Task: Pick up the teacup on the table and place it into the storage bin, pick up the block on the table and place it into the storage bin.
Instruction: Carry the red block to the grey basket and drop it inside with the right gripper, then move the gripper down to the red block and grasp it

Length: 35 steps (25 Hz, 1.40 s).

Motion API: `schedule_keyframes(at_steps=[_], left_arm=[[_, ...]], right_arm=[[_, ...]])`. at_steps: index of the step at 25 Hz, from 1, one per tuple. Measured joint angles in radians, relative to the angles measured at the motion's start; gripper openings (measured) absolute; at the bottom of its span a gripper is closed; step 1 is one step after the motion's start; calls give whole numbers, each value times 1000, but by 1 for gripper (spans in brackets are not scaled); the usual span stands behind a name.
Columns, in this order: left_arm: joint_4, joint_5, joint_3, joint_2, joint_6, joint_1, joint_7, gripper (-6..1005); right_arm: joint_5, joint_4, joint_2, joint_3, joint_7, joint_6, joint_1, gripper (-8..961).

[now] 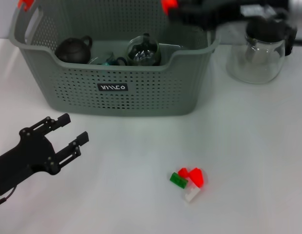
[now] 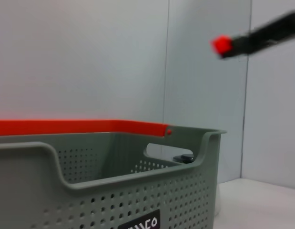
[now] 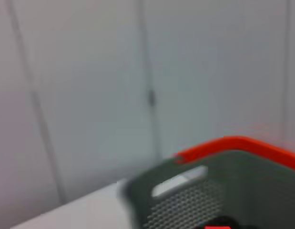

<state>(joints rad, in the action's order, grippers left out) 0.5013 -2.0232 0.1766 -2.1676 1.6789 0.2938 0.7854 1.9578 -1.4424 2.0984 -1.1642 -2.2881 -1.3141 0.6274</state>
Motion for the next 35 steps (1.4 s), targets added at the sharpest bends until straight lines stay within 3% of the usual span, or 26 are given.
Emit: schedule_keyframes(at_steps=[5,12,17,24,28,29,32,35], left_arm=[[-1,0,0,0,2,2,0,629],[-7,0,0,0,7,4,1,628],[-13,0,0,0,5,5,1,628],[-14,0,0,0,3,5,1,630],[-14,0,0,0,4,4,0,629],[-14,0,0,0,5,3,0,629],[-14,0,-1,0,9,2,0,629],[-13,0,0,0,9,2,0,629]], right_arm=[[148,205,-2,-59,-48,181,198,258],[311,640,2,-106,-72,438,498,275],[317,775,7,-150,-73,564,573,287],[316,787,5,-156,-79,576,578,304],[302,726,5,-157,-73,560,539,314],[293,700,6,-158,-70,553,524,356],[179,522,6,-173,-15,517,397,482],[-40,355,4,-182,140,474,223,608]])
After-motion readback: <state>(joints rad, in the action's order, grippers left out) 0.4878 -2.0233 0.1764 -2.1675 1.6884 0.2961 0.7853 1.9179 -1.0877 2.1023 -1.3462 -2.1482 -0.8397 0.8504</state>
